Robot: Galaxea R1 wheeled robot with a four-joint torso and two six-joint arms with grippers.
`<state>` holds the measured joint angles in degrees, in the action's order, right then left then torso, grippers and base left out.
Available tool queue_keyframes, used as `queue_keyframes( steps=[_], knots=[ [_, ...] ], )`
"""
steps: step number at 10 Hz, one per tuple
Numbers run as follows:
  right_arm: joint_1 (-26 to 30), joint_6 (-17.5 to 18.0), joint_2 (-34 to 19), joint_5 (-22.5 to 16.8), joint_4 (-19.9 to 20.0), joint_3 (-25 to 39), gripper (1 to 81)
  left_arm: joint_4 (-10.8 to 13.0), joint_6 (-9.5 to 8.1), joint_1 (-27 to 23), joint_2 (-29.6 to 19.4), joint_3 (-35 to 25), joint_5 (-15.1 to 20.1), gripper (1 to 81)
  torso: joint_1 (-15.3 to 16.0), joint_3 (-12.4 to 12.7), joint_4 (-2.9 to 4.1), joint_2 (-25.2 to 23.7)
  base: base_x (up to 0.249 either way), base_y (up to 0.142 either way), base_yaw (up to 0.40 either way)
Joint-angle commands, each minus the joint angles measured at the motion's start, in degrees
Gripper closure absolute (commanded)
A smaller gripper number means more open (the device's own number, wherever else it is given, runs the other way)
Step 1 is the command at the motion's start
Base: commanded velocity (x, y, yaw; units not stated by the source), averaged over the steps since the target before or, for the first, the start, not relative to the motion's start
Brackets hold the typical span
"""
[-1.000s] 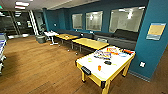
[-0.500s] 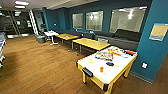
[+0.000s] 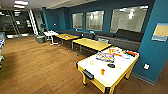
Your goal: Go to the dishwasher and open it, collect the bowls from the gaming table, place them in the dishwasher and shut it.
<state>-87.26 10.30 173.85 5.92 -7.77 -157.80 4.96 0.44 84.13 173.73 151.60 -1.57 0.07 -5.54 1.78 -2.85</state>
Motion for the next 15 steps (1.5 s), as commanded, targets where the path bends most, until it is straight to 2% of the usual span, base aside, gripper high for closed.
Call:
queue_keyframes(
  steps=[1, 7, 15],
  knots=[
    [2.6, -0.2, 0.5, -2.8, -0.4, 0.4, 1.0, 0.6, 0.53, -2.8, -0.6, 0.0, 3.0, 1.0, 0.0, 0.0, 0.00, 0.0, 0.122, 0.000, 0.000],
    [2.5, -0.1, 0.6, -2.8, -0.4, 0.4, 1.0, 0.6, 0.53, -2.8, -0.7, 0.0, 3.0, 1.0, 0.0, 0.0, 0.00, 0.0, 0.132, 0.000, 0.000],
    [2.2, -0.1, 0.6, -2.8, -0.4, 0.4, 1.0, 0.6, 0.53, -2.8, -1.1, 0.0, 3.0, 1.0, 0.0, 0.0, 0.00, 0.0, 0.133, 0.070, 0.000]
  ],
)
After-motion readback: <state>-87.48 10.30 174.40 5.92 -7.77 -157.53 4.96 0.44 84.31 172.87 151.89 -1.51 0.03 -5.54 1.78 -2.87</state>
